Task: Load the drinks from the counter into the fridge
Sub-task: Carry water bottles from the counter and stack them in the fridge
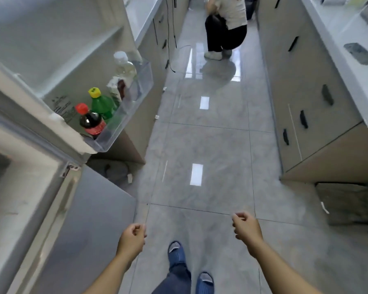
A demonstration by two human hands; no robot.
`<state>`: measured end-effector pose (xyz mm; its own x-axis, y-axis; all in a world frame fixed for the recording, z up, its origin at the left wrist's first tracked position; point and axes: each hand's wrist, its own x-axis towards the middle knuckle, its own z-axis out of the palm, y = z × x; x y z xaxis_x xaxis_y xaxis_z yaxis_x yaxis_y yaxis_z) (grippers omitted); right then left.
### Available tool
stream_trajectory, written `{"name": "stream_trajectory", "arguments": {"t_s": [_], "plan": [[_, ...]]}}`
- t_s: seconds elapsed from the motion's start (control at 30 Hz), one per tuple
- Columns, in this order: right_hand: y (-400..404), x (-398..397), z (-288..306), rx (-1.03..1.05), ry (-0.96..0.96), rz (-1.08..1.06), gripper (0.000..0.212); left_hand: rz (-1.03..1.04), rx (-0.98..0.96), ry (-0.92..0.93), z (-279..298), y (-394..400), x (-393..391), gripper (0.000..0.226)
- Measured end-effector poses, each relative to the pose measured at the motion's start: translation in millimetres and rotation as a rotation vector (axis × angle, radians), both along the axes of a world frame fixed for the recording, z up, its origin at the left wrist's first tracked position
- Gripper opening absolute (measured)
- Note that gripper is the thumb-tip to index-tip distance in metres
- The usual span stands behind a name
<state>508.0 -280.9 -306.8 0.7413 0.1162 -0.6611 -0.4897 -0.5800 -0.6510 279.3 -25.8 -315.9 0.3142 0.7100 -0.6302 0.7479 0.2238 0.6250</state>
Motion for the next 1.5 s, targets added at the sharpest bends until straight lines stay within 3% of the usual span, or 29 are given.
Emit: {"name": "stream_trajectory", "arguments": {"t_s": [0.23, 0.67, 0.83, 1.07, 1.27, 1.5], "plan": [[-59.8, -7.9, -18.2, -0.17, 0.135, -0.098, 0.009, -0.098, -0.219, 0.245, -30.2, 16.7, -15.6, 0.016], [-86.0, 34.1, -34.7, -0.303, 0.275, -0.271, 0.014, -0.234, -0.217, 0.129, -33.1, 75.9, 157.4, 0.016], [-78.6, 122.7, -54.8, -0.304, 0.304, -0.266, 0.013, -0.171, -0.173, 0.15, -37.6, 93.1, 230.5, 0.016], [-32.0, 299.2, -48.7, -0.305, 0.244, -0.062, 0.016, 0.011, -0.143, 0.194, -23.5, 91.9, 293.0, 0.018], [51.6, 441.5, -33.6, -0.204, 0.167, 0.116, 0.012, 0.189, -0.184, 0.186, -23.9, 88.4, 342.0, 0.018], [179.9, 552.0, -33.4, -0.15, 0.153, 0.323, 0.01, 0.395, -0.295, 0.208, -55.9, 120.2, 396.9, 0.018]]}}
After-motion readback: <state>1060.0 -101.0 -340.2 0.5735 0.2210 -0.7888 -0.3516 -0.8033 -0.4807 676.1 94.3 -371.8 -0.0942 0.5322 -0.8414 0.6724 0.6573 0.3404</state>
